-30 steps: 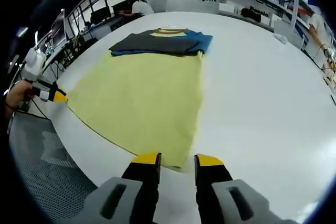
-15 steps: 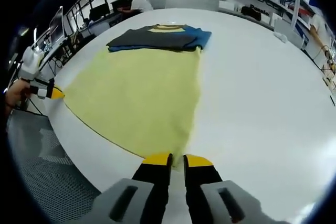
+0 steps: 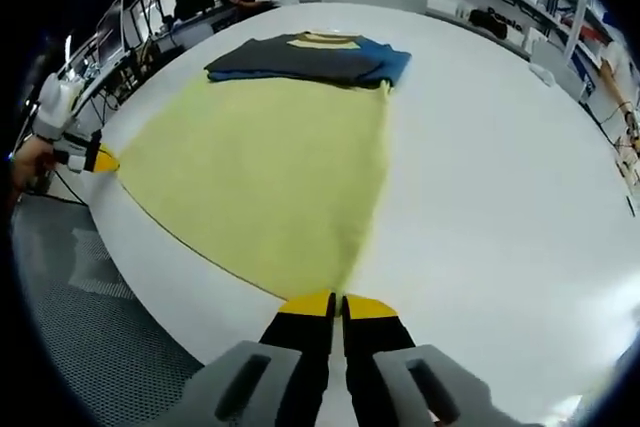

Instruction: Fold the garment on the visible template until the final outline fits inside the template.

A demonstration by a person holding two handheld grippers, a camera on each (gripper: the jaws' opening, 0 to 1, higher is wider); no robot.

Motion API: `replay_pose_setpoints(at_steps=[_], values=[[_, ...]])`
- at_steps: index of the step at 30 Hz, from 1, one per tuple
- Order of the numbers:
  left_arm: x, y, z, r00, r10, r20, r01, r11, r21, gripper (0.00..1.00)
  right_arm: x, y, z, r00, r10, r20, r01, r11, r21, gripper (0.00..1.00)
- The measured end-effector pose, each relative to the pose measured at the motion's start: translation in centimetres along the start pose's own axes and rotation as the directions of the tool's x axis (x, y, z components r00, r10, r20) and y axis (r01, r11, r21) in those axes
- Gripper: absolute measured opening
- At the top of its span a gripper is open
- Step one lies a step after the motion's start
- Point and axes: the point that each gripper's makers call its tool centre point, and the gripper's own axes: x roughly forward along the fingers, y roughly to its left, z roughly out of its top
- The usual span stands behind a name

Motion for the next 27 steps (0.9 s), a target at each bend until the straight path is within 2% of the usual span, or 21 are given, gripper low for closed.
replay_pose_setpoints(at_steps=[7, 9, 14, 20, 27], values=[[-0.4, -0.6, -0.9, 0.999, -0.022, -0.041, 0.024, 0.998, 0.05, 0.04, -0.3, 0.1, -0.9, 0.998, 0.007, -0.059, -0.009, 1.0, -0.027, 0.0], [-0.5, -0.7, -1.2, 0.998, -0.029, -0.051, 0.032, 0.998, 0.06, 0.04, -0.4, 0.3, -1.3, 0.997, 0.02, -0.071, -0.025, 0.997, -0.068, 0.0], [-0.6, -0.9, -1.7, 0.996, -0.044, -0.074, 0.049, 0.997, 0.066, 0.04, -0.7, 0.5, -1.8, 0.994, 0.034, -0.099, -0.04, 0.997, -0.068, 0.0], [-0.9, -1.2, -2.5, 0.994, -0.06, -0.095, 0.064, 0.997, 0.037, 0.04, -1.3, 1.1, -3.0, 0.988, 0.049, -0.145, -0.065, 0.993, -0.103, 0.0], [-1.3, -1.5, -3.4, 0.992, -0.078, -0.103, 0.078, 0.997, 0.0, 0.04, -1.6, 1.4, -3.8, 0.984, 0.058, -0.17, -0.077, 0.991, -0.107, 0.0]])
